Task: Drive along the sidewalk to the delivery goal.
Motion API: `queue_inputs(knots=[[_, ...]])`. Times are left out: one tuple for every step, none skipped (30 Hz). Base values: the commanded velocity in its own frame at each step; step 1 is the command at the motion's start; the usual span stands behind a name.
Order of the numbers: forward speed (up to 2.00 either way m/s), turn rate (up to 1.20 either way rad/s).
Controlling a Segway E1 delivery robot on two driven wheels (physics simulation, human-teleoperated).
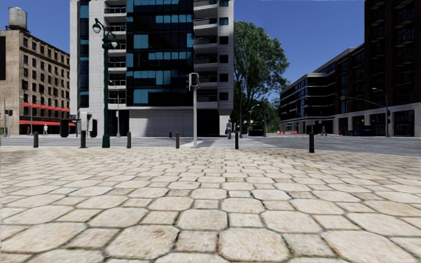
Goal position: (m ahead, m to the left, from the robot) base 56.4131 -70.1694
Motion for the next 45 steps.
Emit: queue_inputs(knots=[[2.0,-0.16],[2.0,-0.16],[2.0,-0.16],[2.0,-0.15],[2.0,-0.15],[2.0,-0.15],[2.0,-0.15],[2.0,-0.15],[2.0,-0.15],[2.0,-0.15],[2.0,-0.16],[2.0,-0.22],[2.0,-0.22],[2.0,-0.28],[2.0,-0.31],[2.0,-0.34],[2.0,-0.34],[2.0,-0.38],[2.0,-0.41],[2.0,-0.42],[2.0,-0.42],[2.0,-0.43],[2.0,-0.43],[2.0,-0.43],[2.0,-0.43],[2.0,-0.43],[2.0,-0.43],[2.0,-0.43],[2.0,-0.43],[2.0,-0.43],[2.0,-0.43],[2.0,-0.43],[2.0,-0.43],[2.0,-0.43],[2.0,-0.38],[2.0,-0.38],[2.0,-0.31],[2.0,-0.23],[2.0,-0.23],[2.0,-0.2],[2.0,-0.2],[2.0,-0.19],[2.0,-0.19],[2.0,-0.19],[2.0,-0.19]])
